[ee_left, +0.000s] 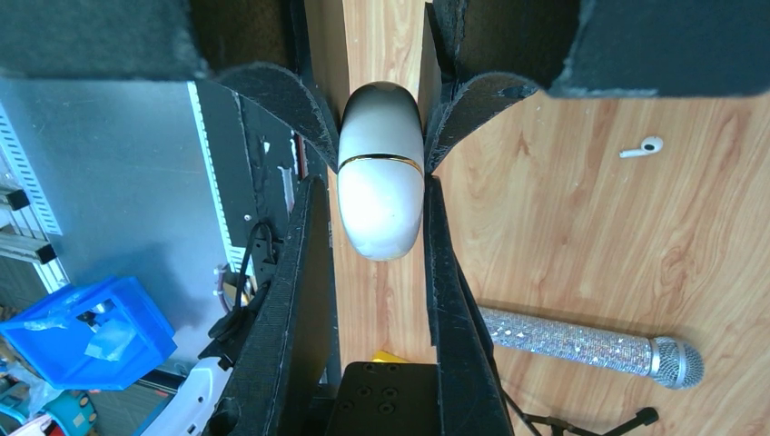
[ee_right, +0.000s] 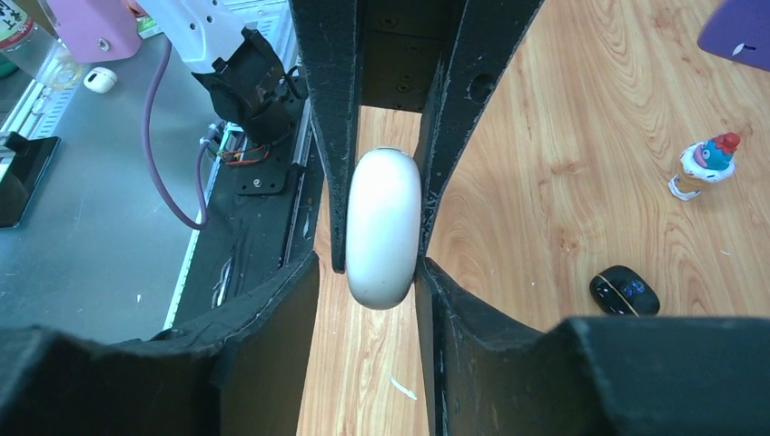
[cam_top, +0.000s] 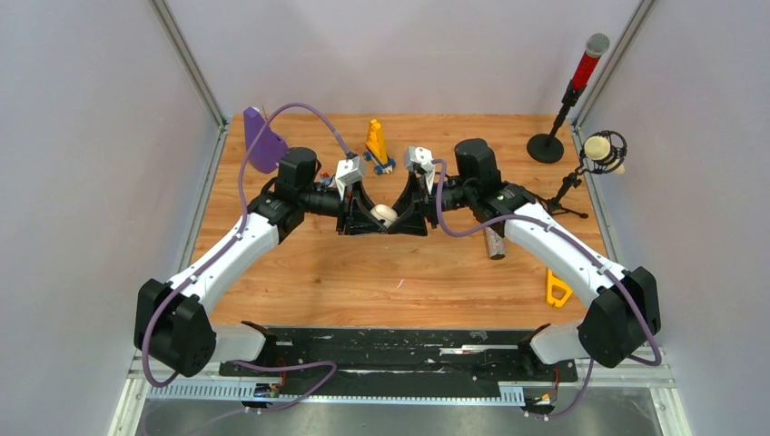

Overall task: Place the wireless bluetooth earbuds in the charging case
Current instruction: Open the charging case.

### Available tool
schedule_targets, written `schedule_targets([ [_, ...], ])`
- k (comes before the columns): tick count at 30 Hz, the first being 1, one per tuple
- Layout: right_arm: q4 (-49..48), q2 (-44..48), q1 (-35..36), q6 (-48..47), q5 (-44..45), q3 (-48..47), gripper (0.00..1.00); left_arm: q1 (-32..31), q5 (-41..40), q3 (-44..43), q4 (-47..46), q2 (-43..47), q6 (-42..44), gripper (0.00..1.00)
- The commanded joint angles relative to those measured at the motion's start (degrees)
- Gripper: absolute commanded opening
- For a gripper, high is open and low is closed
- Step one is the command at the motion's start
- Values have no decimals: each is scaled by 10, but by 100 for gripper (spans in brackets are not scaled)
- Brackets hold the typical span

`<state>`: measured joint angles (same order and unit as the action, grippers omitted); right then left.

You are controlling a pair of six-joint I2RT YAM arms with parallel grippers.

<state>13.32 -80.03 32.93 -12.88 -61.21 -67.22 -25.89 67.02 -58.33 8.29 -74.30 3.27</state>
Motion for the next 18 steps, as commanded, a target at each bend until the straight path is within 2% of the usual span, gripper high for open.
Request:
schedule_targets([
  [1, 1, -7, -3, 13, -12, -32, 45, -7, 10, -6, 3, 10, 26, 0],
  [11, 3, -20, -19, 37, -42, -44, 42, -18, 7, -16, 59, 9, 85, 0],
  [14, 7, -21, -21, 36, -59, -43, 38, -18, 6, -17, 60, 9, 86, 0],
  [18, 17, -28, -21, 28, -74, -45, 25, -18, 5, -19, 61, 9, 87, 0],
])
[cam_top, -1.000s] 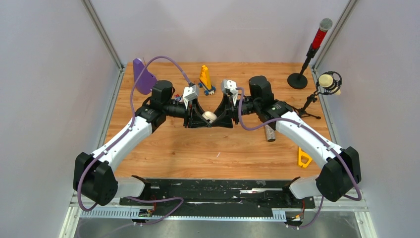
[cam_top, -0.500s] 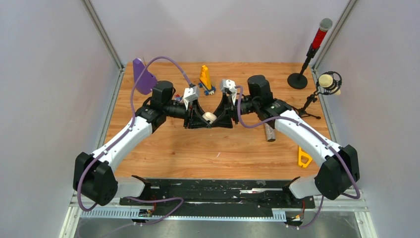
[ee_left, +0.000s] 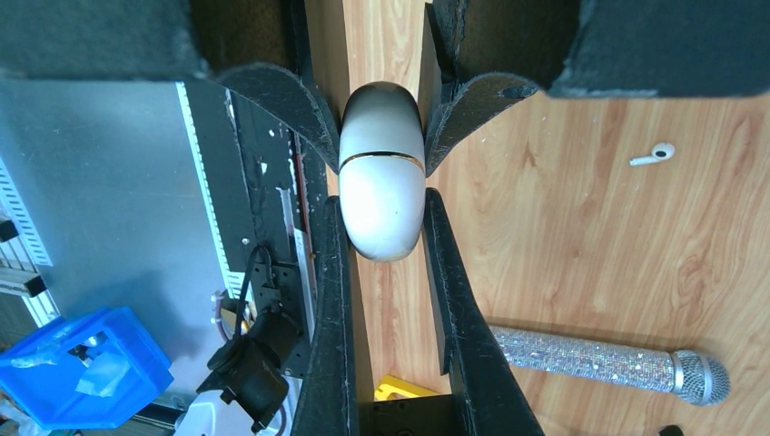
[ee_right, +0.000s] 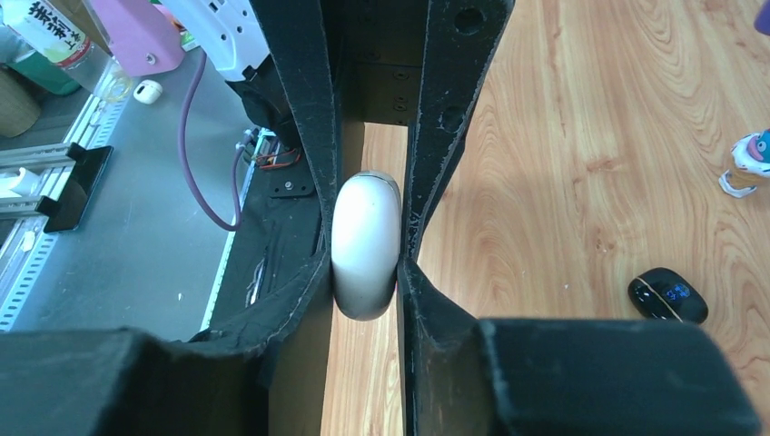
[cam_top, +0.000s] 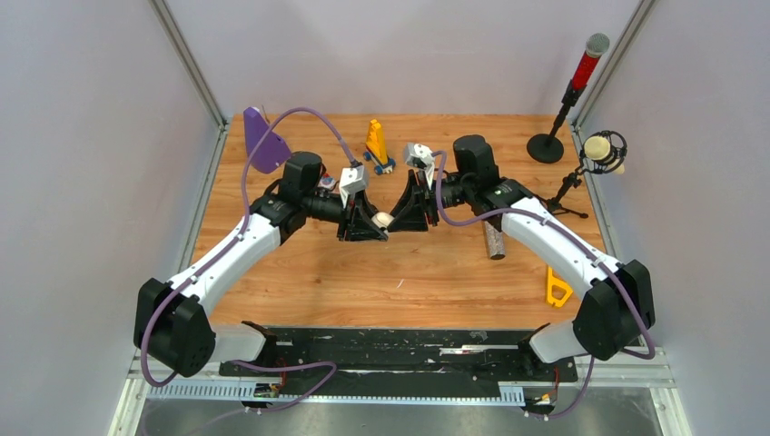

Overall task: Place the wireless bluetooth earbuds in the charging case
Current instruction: Open the charging case.

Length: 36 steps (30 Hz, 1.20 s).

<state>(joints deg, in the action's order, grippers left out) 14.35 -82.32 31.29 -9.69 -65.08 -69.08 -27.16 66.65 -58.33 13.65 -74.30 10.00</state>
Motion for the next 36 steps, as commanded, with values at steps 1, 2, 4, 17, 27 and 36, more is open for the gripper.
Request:
schedule_targets([
  [1, 10, -6, -4, -5, -37, -27, 24, -5, 7, -19, 8, 9, 20, 0],
  [2, 12, -8, -4, -7, -39, -27, 22, -5, 6, -19, 5, 10, 18, 2],
  [4, 14, -8, -4, -11, -38, -27, 18, -5, 6, -18, 0, 10, 13, 3],
  [17, -37, 24, -4, 12, 58, -2, 12, 1, 9, -5, -87, 4, -78, 51],
  [27, -116, 63, -1, 46, 125, 43, 12, 7, 11, 1, -122, 1, -121, 54],
  [36, -127, 60, 8, 52, 132, 46, 12, 7, 9, 4, -125, 0, -123, 39],
])
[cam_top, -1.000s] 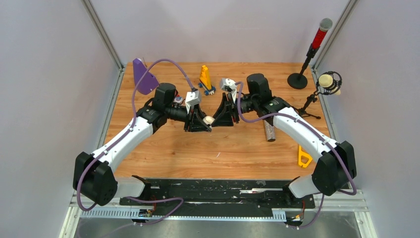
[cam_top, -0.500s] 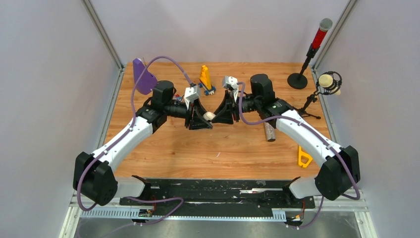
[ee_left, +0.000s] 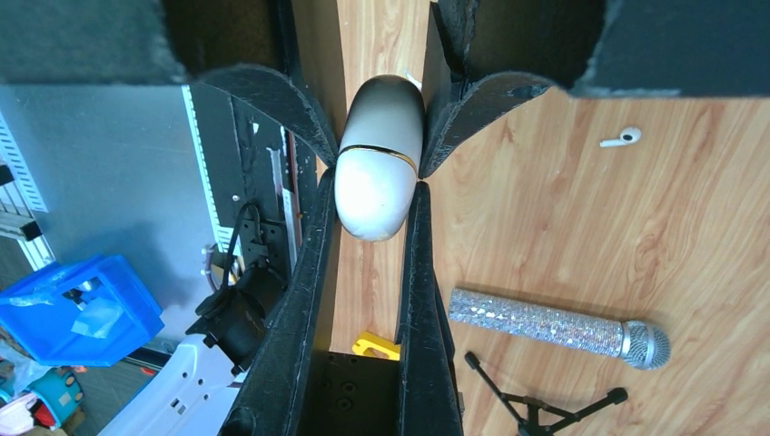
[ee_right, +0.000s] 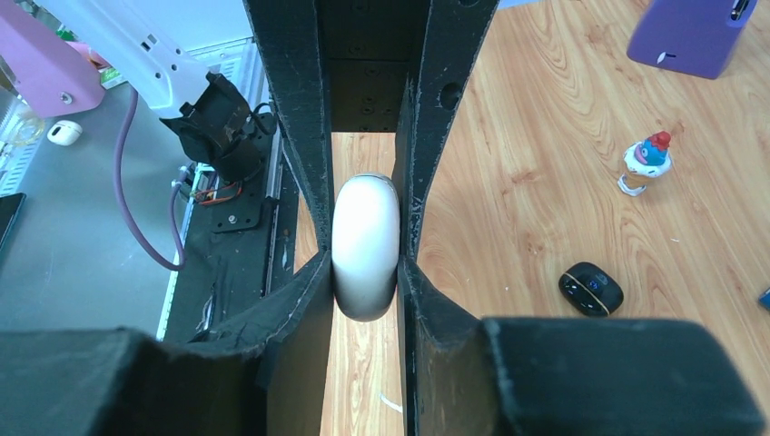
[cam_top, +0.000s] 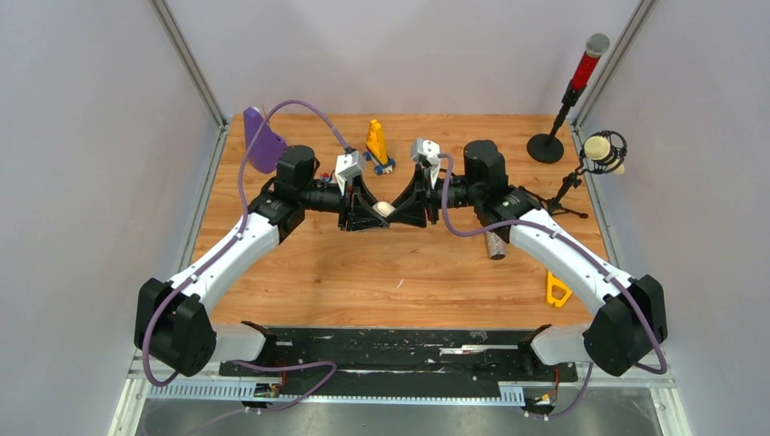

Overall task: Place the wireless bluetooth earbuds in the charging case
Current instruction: Open the charging case.

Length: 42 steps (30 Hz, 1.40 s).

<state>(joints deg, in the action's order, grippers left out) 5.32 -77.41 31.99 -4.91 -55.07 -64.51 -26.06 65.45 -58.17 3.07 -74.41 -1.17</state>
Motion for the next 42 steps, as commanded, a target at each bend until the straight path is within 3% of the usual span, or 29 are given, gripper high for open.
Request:
schedule_targets([
  [1, -37, 12, 2, 5, 35, -1, 12, -4, 21, 2, -18, 2, -9, 38],
  [8, -37, 12, 1, 6, 27, 0, 14, -4, 22, 1, -17, 0, -9, 17],
  [13, -14, 6, 0, 1, 19, -12, 33, -4, 30, -2, 2, 3, 11, 3],
  [15, -13, 7, -2, 1, 20, -14, 35, -4, 38, -4, 22, 7, 39, 1],
  [20, -12, 8, -13, 7, 13, -15, 38, -4, 41, -8, 78, 14, 96, 0],
  [31, -9, 13, -21, -5, 38, -11, 39, -4, 46, -12, 85, 14, 102, 0],
  [40, 38, 45, -23, -32, -18, -42, 70, -4, 31, -11, 89, 10, 102, 0],
  [42, 50, 57, -26, -49, -13, -44, 72, -2, 27, -13, 97, 8, 108, 0],
])
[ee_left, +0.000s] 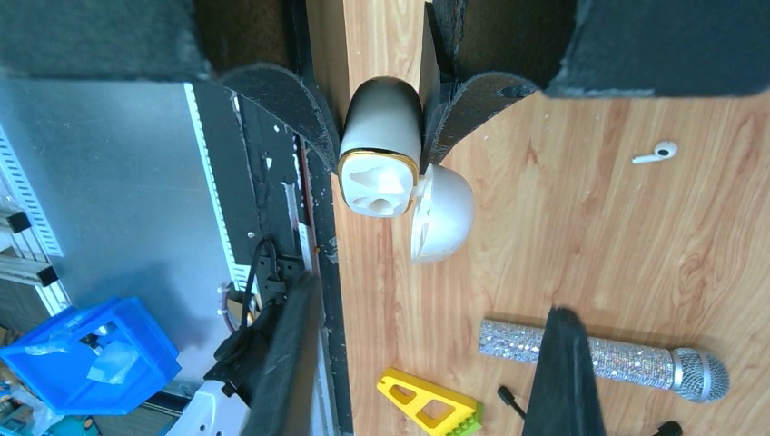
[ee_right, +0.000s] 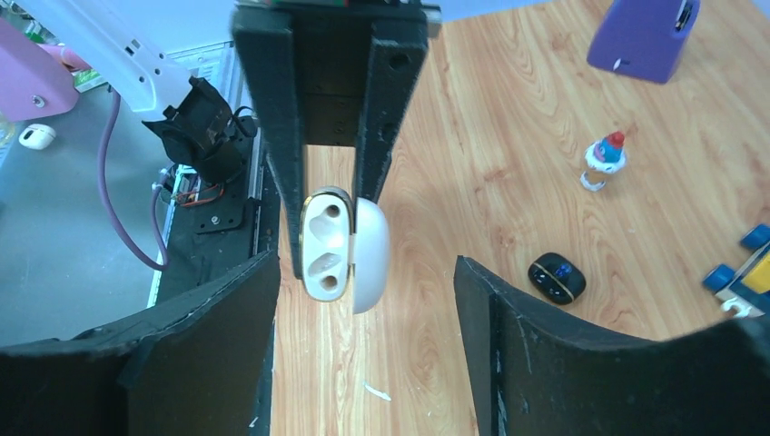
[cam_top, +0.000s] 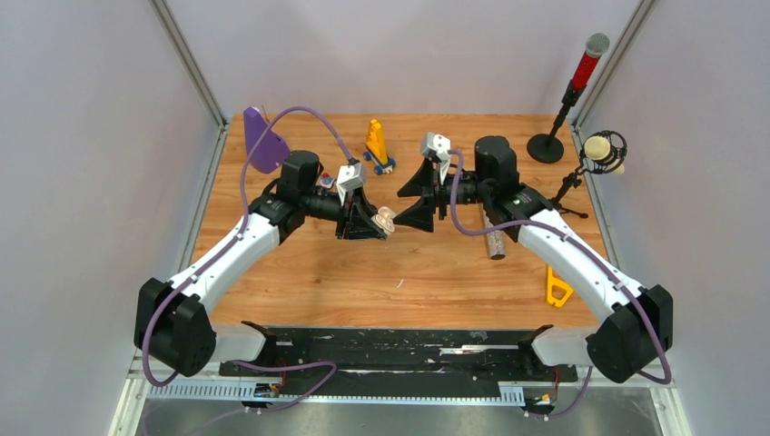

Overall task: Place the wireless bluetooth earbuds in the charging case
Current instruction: Open the charging case, then pick up the earbud from the center of the board.

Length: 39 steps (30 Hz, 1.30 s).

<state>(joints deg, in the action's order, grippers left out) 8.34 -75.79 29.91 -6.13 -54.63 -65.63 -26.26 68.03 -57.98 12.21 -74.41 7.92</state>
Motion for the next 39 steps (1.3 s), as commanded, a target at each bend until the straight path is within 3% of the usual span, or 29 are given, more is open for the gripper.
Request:
schedule_targets([
  [1, 27, 46, -9, -44, -16, -35, 73, 2, 0, -18, 9, 8, 25, 0],
  [8, 80, 40, -91, -124, 10, -48, 76, 45, -11, -45, 129, 14, 130, 0],
  [12, 168, -48, -101, -234, 51, -84, 74, 74, -9, -62, 241, 5, 225, 0],
  [17, 219, -175, -98, -263, 80, -140, 72, 92, -21, -50, 323, 23, 301, 0],
  [26, 319, -344, -66, -390, 137, -246, 68, 93, -42, 23, 287, 119, 302, 0],
  [32, 349, -418, -26, -333, 196, -323, 65, 93, -64, 54, 243, 161, 279, 0],
  [39, 305, -457, 27, -332, 194, -326, 66, 93, -56, 54, 233, 161, 267, 0],
])
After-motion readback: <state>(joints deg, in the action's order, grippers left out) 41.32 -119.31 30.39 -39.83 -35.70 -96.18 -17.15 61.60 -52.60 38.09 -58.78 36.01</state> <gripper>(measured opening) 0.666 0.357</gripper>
